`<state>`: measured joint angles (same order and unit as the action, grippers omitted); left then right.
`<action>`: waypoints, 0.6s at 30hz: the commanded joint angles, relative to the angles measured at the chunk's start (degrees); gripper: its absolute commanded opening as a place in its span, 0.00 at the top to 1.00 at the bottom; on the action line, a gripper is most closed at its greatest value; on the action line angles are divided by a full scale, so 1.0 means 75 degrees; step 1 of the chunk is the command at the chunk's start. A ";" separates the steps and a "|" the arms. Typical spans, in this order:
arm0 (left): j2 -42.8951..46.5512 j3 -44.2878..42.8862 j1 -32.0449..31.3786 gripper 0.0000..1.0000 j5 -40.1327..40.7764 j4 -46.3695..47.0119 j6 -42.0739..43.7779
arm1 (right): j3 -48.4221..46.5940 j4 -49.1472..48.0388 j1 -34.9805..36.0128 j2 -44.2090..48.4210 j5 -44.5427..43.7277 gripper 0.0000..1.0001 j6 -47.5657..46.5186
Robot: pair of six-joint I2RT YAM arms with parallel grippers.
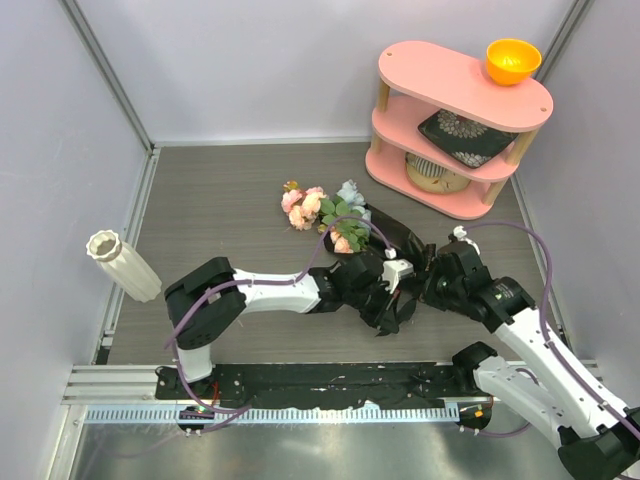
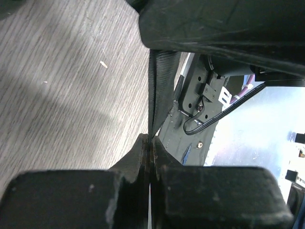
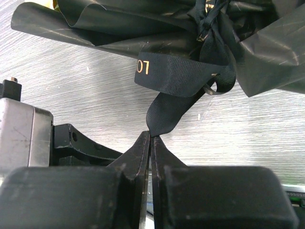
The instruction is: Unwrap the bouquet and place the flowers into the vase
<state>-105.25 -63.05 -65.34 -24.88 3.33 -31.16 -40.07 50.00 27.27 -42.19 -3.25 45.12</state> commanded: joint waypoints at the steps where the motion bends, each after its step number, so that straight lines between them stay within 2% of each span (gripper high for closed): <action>1: 0.0440 0.0191 -0.0018 1.00 0.0189 0.0399 -0.0111 | -0.0539 -0.0034 0.0009 0.0118 0.0046 0.91 -0.0286; 6: 0.0405 0.0285 -0.0018 1.00 0.0119 0.0504 -0.0298 | -0.0423 -0.0197 0.0021 0.0421 0.0256 0.86 -0.0216; 8: 0.0475 0.0367 -0.0007 1.00 0.0107 0.0727 -0.0415 | -0.0224 -0.0408 0.0021 0.0551 0.0594 0.98 -0.0146; 9: 0.0475 0.0379 -0.0018 1.00 0.0095 0.0785 -0.0416 | -0.0177 -0.0443 0.0021 0.0587 0.0655 0.97 -0.0087; 10: 0.0487 0.0367 -0.0007 1.00 0.0107 0.0786 -0.0416 | -0.0130 -0.0502 0.0021 0.0645 0.0771 0.91 -0.0017; 11: 0.0510 0.0379 -0.0018 1.00 0.0130 0.0786 -0.0428 | -0.0106 -0.0537 0.0021 0.0657 0.0807 0.78 0.0007; 13: 0.0545 0.0379 -0.0007 1.00 0.0142 0.0833 -0.0428 | -0.0036 -0.0549 0.0021 0.0623 0.0808 0.75 -0.0028; 16: 0.0545 0.0391 -0.0018 1.00 0.0119 0.0997 -0.0498 | 0.0174 -0.0526 0.0009 0.0424 0.0737 0.90 -0.0098; 18: 0.0522 0.0367 -0.0018 1.00 0.0130 0.0927 -0.0498 | 0.0304 -0.0491 0.0009 0.0271 0.0644 0.91 0.0006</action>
<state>-104.14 -60.16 -65.28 -23.99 6.96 -34.39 -39.70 47.57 27.27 -38.33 1.41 44.49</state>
